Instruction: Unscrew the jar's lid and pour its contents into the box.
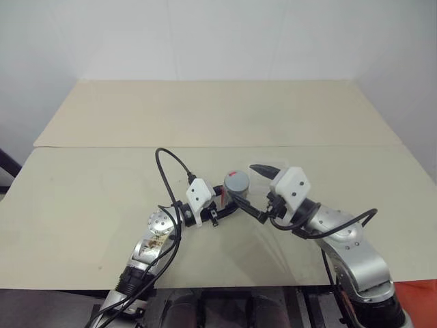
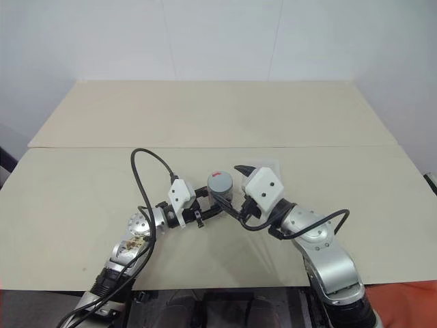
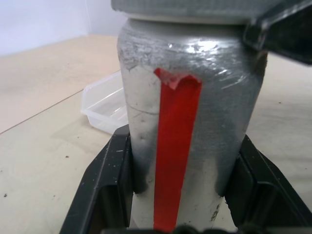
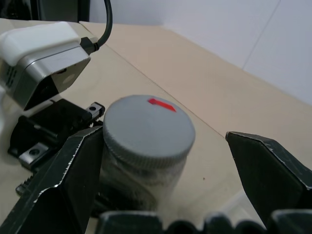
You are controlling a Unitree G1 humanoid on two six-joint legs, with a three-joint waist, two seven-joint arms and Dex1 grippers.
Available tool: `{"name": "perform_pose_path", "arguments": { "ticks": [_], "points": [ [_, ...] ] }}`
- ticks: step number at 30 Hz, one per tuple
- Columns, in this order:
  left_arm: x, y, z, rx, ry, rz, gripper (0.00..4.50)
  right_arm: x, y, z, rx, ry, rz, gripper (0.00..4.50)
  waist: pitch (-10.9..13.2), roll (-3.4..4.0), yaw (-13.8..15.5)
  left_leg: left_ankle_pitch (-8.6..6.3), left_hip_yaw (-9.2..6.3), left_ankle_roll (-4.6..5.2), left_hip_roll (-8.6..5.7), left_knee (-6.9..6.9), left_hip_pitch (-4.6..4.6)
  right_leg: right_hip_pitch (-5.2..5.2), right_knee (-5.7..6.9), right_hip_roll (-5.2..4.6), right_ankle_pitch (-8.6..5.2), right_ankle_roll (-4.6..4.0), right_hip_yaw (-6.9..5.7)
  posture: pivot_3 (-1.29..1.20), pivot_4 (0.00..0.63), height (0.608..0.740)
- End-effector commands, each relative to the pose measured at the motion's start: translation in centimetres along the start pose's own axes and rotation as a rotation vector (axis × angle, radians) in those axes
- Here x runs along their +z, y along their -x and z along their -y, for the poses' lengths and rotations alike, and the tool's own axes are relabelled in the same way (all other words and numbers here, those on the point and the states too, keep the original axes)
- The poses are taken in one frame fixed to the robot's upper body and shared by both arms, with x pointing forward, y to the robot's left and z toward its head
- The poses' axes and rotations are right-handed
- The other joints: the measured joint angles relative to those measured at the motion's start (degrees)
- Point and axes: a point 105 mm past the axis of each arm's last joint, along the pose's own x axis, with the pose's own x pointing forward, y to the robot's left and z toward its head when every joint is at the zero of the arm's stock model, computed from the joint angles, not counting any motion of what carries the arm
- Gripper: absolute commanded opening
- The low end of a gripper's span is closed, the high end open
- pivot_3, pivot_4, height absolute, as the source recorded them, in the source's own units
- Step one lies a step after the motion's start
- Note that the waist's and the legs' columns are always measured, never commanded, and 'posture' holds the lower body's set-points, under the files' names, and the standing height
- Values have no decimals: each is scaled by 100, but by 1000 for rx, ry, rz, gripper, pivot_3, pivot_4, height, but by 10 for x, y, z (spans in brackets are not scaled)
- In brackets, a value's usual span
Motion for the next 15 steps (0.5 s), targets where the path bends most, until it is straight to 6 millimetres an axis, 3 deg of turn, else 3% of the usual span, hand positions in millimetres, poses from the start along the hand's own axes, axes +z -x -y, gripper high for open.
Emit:
{"name": "perform_pose_path", "arguments": {
  "ticks": [1,15],
  "points": [
    [11,1,-3,-10,-39,41,2094,13,11,17,-65,61,38,4500,0,0,0,0,1,0,0,0,0,0,0,0,0,0,1,0,150,740],
    [11,1,-3,-21,-49,39,2094,3,28,19,-59,84,-24,4500,0,0,3,0,0,0,1,0,0,0,1,0,0,0,1,0,150,740]
  ]
}}
